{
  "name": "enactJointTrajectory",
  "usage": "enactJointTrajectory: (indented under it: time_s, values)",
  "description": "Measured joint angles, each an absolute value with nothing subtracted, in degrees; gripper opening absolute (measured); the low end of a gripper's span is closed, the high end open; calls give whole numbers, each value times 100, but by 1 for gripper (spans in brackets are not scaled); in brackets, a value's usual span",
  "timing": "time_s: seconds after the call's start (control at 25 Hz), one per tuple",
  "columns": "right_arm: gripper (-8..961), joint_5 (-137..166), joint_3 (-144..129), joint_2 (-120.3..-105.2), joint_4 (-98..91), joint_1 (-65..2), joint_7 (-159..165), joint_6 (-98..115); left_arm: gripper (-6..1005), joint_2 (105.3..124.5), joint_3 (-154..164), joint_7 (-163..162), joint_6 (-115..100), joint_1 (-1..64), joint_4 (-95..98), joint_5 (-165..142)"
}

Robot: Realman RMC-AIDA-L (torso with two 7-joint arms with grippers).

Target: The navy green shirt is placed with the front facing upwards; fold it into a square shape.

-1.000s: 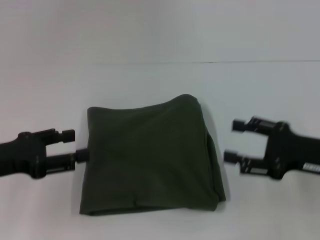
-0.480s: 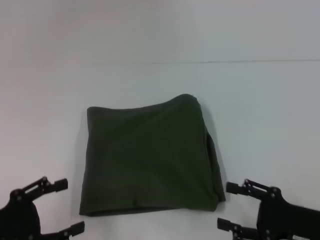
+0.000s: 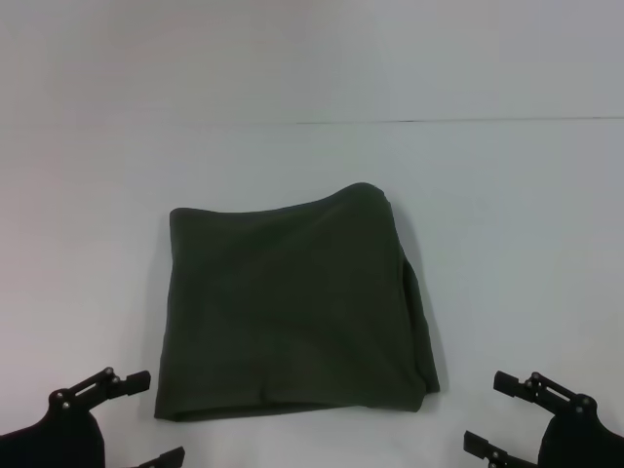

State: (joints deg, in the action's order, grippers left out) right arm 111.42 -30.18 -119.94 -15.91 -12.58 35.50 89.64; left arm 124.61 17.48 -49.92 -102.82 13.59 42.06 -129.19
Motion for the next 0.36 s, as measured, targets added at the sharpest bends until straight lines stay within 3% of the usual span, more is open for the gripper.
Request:
enactJointTrajectory:
  time_s: [0.36]
  values:
    - [832, 11145, -2996, -11979, -1573, -1252, 3557, 8976, 940, 12457, 1791, -4962, -10216, 1418, 4131, -12931]
